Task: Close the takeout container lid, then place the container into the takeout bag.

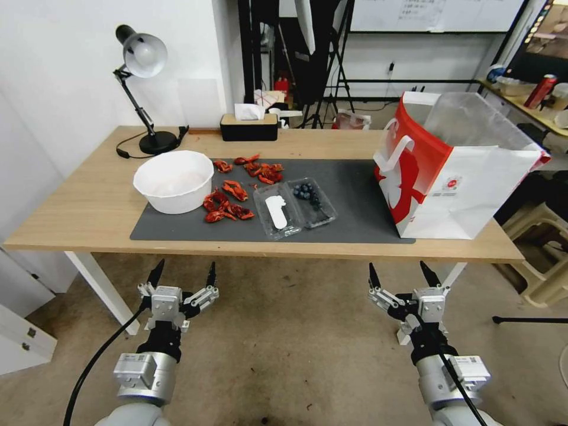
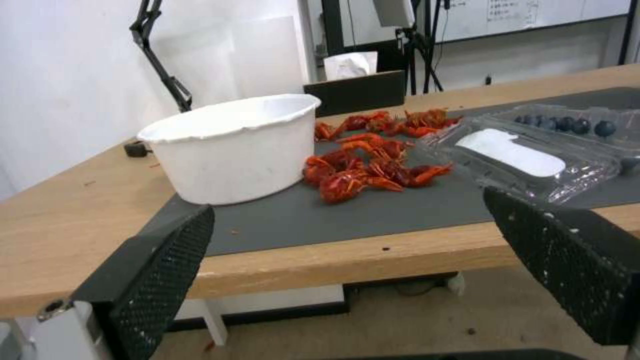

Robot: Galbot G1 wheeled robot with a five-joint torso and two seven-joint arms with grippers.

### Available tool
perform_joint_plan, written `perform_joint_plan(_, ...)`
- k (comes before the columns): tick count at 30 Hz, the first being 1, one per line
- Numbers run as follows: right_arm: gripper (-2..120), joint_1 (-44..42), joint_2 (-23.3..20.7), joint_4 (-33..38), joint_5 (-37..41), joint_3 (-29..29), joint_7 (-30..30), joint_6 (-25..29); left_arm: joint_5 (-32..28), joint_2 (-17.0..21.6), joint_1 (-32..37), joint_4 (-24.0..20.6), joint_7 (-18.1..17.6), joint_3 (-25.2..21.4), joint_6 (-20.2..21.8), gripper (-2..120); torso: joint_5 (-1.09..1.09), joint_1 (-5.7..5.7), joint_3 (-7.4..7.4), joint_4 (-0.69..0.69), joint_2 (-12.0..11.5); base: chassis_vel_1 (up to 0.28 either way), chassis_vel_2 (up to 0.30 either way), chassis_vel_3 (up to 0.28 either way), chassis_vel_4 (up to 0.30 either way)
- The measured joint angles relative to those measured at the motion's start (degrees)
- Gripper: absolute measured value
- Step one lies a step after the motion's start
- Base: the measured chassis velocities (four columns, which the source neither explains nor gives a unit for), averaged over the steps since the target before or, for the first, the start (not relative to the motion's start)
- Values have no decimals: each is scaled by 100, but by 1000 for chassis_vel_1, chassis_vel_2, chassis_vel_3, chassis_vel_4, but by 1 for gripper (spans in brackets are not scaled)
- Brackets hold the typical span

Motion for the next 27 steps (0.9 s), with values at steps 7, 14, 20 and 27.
perform_joint_plan(7, 100, 0, 0, 0, 0, 0, 0, 0, 0, 0, 0, 0, 0, 0, 0, 100, 0, 0, 0, 0, 0, 0, 0, 0, 0)
perform_joint_plan(14, 100, 0, 0, 0, 0, 0, 0, -1, 0, 0, 0, 0, 0, 0, 0, 100, 0, 0, 0, 0, 0, 0, 0, 0, 0)
perform_joint_plan(20, 100, 94, -213, 58, 112, -159, 26, -359, -188, 25, 8, -86, -176, 79, 118, 100, -1, 0, 0, -1, 0, 0, 0, 0, 0)
perform_joint_plan(27, 100, 411, -895, 274, 474, -685, 121, -1538, -1348, 191, 81, -759, -1268, 603, 886, 100, 1, 0, 0, 1, 0, 0, 0, 0, 0)
